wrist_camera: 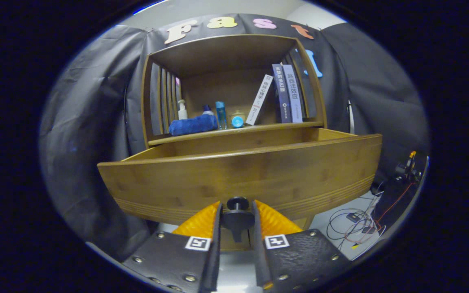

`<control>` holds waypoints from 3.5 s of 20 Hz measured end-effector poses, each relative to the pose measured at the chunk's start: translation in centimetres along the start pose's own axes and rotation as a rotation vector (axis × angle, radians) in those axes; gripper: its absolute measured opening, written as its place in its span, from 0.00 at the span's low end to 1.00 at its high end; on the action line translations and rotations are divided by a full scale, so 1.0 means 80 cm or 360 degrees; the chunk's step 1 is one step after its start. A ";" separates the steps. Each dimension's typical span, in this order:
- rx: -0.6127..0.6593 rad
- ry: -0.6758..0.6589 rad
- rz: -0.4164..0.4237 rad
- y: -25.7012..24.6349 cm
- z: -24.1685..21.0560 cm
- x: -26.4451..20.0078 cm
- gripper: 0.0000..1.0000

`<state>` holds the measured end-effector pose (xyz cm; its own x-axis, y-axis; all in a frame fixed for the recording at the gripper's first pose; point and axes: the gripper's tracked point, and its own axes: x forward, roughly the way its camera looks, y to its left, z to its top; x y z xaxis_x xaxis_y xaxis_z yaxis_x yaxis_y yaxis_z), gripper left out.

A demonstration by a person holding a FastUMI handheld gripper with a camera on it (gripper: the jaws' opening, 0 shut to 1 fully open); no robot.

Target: Pull open the drawer, take out the items inside it, and place them on the countertop above the cabinet.

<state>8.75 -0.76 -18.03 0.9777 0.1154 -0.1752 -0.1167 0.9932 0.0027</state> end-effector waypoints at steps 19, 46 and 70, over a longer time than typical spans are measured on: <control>-0.0177 -0.0038 -0.0105 -0.005 0.205 0.068 0.99; -0.0068 0.0500 -0.0240 0.002 0.195 0.301 0.48; -0.0156 0.0464 0.0130 0.044 0.134 0.086 0.36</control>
<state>16.92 3.71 -8.69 0.8749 0.1707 -0.4532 -0.2228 0.9728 -0.0638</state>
